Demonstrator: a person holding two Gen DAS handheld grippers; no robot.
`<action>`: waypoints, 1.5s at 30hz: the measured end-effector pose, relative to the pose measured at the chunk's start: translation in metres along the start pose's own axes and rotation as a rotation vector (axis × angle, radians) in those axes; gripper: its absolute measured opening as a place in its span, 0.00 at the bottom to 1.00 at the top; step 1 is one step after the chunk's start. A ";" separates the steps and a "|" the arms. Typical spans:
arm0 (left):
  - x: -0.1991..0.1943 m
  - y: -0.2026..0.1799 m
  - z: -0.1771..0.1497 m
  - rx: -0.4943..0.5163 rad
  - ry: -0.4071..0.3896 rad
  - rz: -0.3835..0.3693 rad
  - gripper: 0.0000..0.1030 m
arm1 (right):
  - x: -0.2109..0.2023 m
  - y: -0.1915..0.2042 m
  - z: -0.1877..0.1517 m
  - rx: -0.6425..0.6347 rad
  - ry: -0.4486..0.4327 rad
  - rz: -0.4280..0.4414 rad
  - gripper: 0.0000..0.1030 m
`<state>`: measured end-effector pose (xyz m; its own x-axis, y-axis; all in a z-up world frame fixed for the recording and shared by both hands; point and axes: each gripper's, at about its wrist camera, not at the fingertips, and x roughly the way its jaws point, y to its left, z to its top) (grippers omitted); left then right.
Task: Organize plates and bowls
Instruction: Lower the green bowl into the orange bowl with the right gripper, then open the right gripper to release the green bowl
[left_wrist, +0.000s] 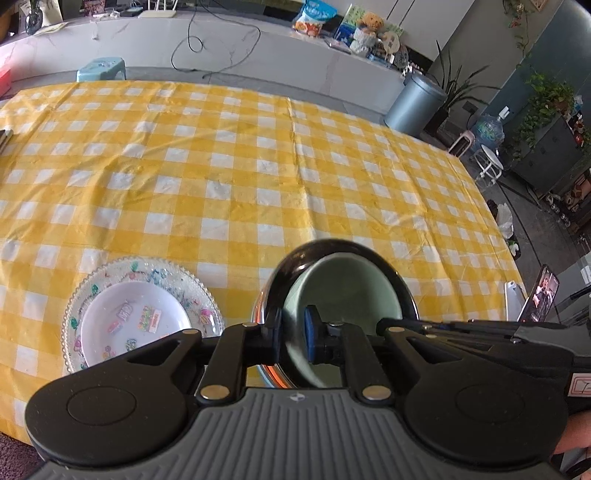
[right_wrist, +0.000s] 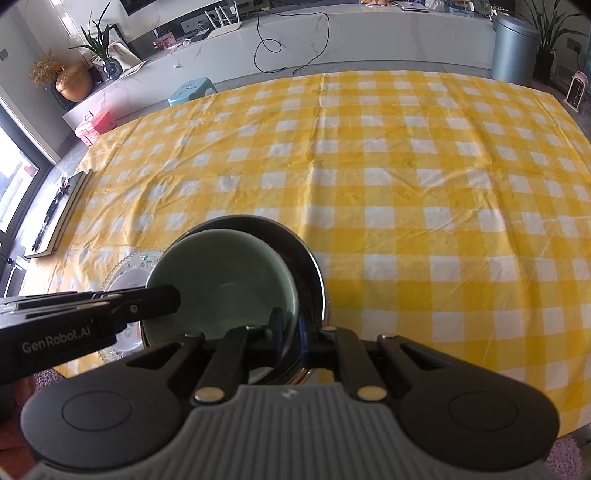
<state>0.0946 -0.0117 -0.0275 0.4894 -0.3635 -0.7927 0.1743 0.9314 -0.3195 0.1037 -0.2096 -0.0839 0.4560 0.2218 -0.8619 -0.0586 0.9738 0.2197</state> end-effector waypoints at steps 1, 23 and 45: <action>-0.003 -0.001 0.001 0.013 -0.017 0.007 0.14 | -0.001 0.000 0.000 0.000 -0.006 0.009 0.04; -0.025 0.020 -0.003 0.004 -0.192 -0.044 0.74 | -0.040 -0.011 -0.007 0.054 -0.228 0.032 0.44; 0.016 0.051 -0.038 -0.237 -0.164 -0.074 0.80 | 0.020 -0.041 -0.059 0.431 -0.180 0.128 0.72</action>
<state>0.0789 0.0290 -0.0756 0.6180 -0.4048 -0.6739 0.0202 0.8651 -0.5012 0.0631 -0.2419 -0.1366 0.6175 0.2896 -0.7313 0.2316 0.8216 0.5210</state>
